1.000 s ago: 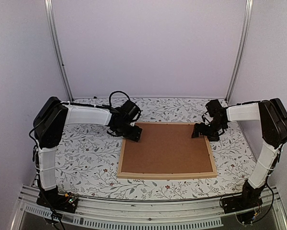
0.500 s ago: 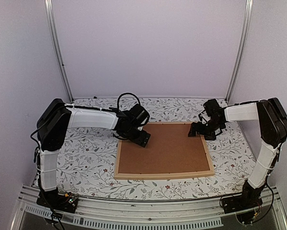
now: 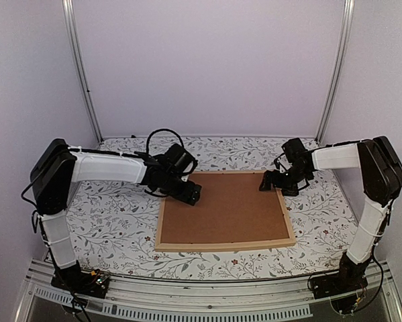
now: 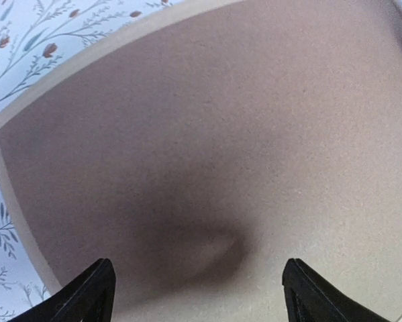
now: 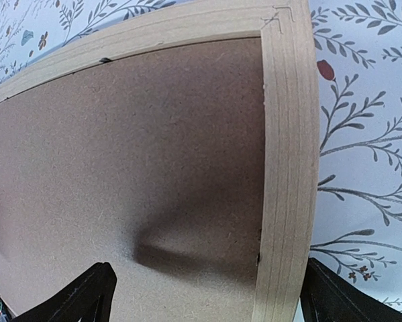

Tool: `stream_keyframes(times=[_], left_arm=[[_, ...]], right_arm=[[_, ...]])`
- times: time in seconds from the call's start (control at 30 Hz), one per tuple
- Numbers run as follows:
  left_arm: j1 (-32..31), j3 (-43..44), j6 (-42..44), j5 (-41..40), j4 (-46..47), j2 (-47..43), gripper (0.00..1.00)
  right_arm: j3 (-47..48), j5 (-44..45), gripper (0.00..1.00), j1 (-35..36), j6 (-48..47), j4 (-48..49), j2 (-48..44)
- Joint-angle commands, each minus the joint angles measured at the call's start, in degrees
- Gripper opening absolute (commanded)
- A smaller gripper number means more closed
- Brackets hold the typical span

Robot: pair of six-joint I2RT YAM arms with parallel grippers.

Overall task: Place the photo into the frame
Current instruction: Place the backboard on the mat board, then pick up the backboard from the frame body.

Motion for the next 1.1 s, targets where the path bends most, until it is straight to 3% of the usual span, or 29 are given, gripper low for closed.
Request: stream_keyframes(times=[0.0, 0.2, 0.47, 0.7, 1.07], left_arm=[[4.51, -5.21, -2.28, 1.60, 4.90, -6.93, 0.89], [9.59, -10.79, -3.43, 7.59, 8.01, -9.22, 0.89], [9.80, -12.10, -4.59, 16.02, 12.89, -7.33, 0.85], [9.34, -11.60, -4.77, 15.77, 13.21, -4.63, 0.84], [7.98, -10.62, -5.60, 8.97, 8.79, 0.47, 0.81]], right_arm=[[0.53, -2.90, 0.98, 1.33, -0.35, -3.54, 1.57], [1.03, -2.82, 0.98, 1.35, -0.78, -3.67, 1.84], [0.47, -3.13, 0.98, 1.33, -0.78, -3.01, 2.83], [-0.05, -3.13, 0.98, 1.33, -0.74, -2.91, 2.81], [-0.09, -2.95, 0.98, 1.36, -0.58, -3.10, 2.64]])
